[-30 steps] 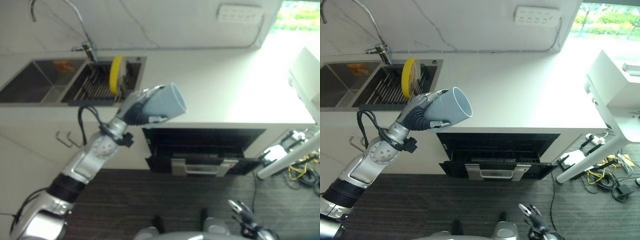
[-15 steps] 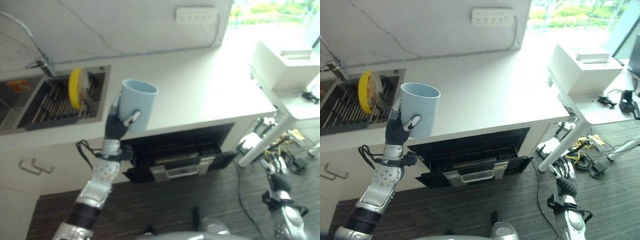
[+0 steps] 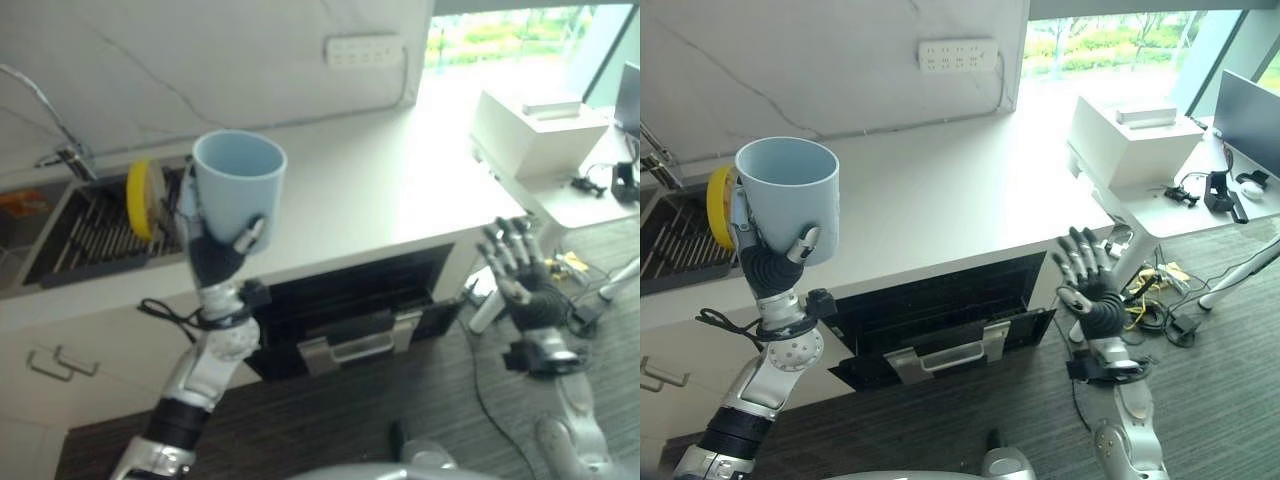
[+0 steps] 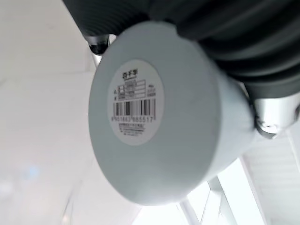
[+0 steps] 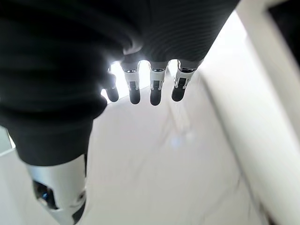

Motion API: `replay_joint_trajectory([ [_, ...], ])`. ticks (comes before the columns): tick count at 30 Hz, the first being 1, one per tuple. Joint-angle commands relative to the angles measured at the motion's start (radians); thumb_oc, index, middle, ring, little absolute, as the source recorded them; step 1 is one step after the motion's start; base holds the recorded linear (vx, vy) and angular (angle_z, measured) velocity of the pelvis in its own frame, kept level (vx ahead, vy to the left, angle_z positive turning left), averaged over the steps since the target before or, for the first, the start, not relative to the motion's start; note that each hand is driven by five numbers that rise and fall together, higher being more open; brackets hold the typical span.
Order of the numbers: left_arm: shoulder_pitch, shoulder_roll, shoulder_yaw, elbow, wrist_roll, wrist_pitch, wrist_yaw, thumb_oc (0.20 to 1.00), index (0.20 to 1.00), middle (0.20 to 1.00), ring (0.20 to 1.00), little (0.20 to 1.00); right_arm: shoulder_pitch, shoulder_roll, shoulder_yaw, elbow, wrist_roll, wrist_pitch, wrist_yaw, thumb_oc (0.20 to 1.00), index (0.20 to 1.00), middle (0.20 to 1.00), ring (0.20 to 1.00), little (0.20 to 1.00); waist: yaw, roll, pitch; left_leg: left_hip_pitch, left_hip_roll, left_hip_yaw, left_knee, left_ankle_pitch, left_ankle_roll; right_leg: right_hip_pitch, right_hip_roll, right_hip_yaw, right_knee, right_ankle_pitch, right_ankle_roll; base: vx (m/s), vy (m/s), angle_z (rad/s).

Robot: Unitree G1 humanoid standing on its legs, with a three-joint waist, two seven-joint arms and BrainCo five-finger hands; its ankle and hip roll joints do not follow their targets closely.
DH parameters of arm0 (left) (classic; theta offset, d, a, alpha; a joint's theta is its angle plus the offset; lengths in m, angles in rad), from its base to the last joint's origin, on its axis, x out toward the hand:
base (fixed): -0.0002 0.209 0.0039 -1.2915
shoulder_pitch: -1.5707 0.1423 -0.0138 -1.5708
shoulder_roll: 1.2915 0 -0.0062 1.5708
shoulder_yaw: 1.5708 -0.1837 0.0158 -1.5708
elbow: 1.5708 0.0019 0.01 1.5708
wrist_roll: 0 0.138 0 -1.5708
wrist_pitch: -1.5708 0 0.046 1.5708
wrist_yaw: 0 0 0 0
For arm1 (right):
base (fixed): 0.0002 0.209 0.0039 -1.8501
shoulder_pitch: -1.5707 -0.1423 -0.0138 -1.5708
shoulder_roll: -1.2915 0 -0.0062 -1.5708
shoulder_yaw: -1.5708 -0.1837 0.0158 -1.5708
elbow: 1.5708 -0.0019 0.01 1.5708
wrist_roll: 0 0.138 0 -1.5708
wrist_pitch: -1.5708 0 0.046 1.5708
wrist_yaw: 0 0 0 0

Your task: Place the dishes in the dishwasher.

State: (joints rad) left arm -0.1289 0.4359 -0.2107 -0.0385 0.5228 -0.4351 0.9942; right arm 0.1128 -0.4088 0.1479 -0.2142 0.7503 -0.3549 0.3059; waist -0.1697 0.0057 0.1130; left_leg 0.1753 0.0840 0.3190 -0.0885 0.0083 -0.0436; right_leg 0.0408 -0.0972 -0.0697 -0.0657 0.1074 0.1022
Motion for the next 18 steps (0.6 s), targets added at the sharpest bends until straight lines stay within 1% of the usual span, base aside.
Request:
replay_joint_trajectory([
  [1, -0.088, 0.033, -0.008, 0.003, 0.047, 0.055, 0.027, 0.200, 0.200, 0.200, 0.200, 0.200, -0.077, -0.005, -0.017, -0.030, 0.022, 0.032, 0.036, 1.000, 1.000, 1.000, 1.000, 1.000, 0.026, -0.025, 0.013, -0.012, -0.013, -0.067, 0.081, -0.112, 0.023, 0.040, -0.043, -0.068, 0.113, -0.162, 0.047, 0.05, -0.012, 0.12],
  [4, -0.101, 0.039, -0.044, 0.025, 0.123, 0.091, 0.055, 0.200, 0.200, 0.200, 0.200, 0.200, -0.127, -0.019, 0.035, -0.040, 0.019, 0.067, 0.031, 1.000, 1.000, 1.000, 1.000, 1.000, 0.049, -0.028, 0.006, -0.012, -0.014, -0.084, 0.071, -0.109, 0.019, 0.052, -0.042, -0.081, 0.102, -0.162, 0.046, 0.01, -0.027, 0.14],
  [6, -0.121, 0.043, -0.076, 0.042, 0.157, 0.119, 0.076, 0.200, 0.200, 0.200, 0.200, 0.200, -0.166, -0.028, 0.075, -0.031, 0.016, 0.075, 0.012, 1.000, 1.000, 1.000, 1.000, 1.000, 0.066, -0.031, 0.003, -0.014, -0.015, -0.097, 0.068, -0.107, 0.016, 0.058, -0.042, -0.090, 0.097, -0.163, 0.044, 0.00, -0.049, 0.21],
  [10, -0.158, 0.046, -0.136, 0.085, 0.186, 0.128, 0.101, 0.200, 0.200, 0.200, 0.200, 0.200, -0.244, -0.033, 0.146, 0.002, 0.030, 0.092, -0.035, 1.000, 1.000, 1.000, 1.000, 1.000, 0.099, -0.034, -0.007, -0.014, -0.014, -0.121, 0.056, -0.102, 0.010, 0.075, -0.040, -0.107, 0.084, -0.164, 0.040, 0.02, -0.056, 0.20],
  [13, -0.178, 0.039, -0.163, 0.109, 0.220, 0.127, 0.147, 0.200, 0.200, 0.200, 0.200, 0.200, -0.308, -0.014, 0.181, 0.029, 0.023, 0.095, -0.073, 1.000, 1.000, 1.000, 1.000, 1.000, 0.120, -0.035, -0.011, -0.011, -0.013, -0.140, 0.048, -0.098, 0.006, 0.088, -0.036, -0.118, 0.076, -0.166, 0.035, 0.03, -0.043, 0.23],
  [18, -0.209, 0.038, -0.186, 0.120, 0.274, 0.135, 0.202, 0.200, 0.200, 0.200, 0.200, 0.200, -0.383, -0.002, 0.217, 0.034, 0.032, 0.147, -0.116, 1.000, 1.000, 1.000, 1.000, 1.000, 0.138, -0.034, -0.017, -0.012, -0.013, -0.160, 0.042, -0.092, 0.001, 0.098, -0.030, -0.124, 0.072, -0.171, 0.028, 0.01, -0.016, 0.11],
])
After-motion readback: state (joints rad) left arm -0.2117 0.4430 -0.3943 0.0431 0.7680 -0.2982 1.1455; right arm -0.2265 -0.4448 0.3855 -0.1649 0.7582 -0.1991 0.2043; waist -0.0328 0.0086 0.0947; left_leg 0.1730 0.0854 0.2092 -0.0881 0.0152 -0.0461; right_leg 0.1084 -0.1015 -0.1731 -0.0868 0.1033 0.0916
